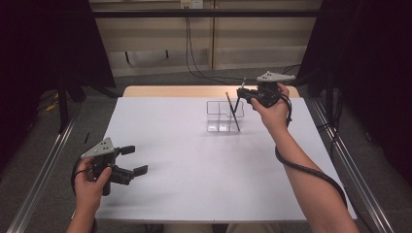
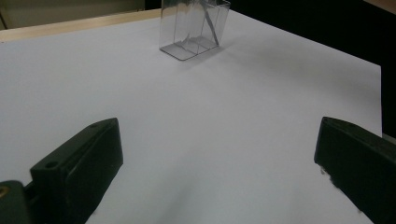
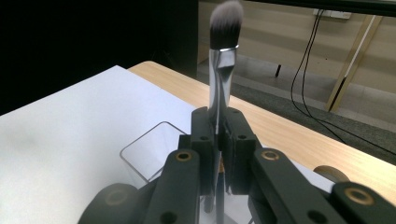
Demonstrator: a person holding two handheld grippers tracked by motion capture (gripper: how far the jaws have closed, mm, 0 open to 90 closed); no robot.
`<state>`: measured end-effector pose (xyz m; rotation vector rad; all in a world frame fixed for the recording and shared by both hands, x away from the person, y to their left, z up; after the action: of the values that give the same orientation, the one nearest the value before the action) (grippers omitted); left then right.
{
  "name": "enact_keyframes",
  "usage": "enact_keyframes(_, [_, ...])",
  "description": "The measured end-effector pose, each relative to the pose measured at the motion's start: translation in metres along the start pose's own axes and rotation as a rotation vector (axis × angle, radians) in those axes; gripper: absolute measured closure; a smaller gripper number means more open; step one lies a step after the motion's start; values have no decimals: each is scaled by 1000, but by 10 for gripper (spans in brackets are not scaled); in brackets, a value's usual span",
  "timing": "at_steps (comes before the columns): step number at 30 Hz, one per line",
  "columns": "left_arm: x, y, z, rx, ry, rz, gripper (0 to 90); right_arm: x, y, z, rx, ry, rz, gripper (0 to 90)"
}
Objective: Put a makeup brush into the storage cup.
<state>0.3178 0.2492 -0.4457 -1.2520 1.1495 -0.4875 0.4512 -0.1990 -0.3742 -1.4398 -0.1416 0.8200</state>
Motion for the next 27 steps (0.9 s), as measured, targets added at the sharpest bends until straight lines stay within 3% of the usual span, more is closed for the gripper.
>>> enact_keyframes(27, [0,-1,-1,0,-3,-2,11,8,17,4,-7,-19,41,844])
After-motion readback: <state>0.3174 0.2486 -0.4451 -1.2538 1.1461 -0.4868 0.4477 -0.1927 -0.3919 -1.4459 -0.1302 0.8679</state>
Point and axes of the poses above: each handheld gripper's, and its own axes: x roughly forward along the jaws, y roughly out of its underside, z roughly to its left, the point moved 3 cm from there along x, roughly forward along the jaws, and after that the axes turned 6 degrees about x, right-handed, at the moved point
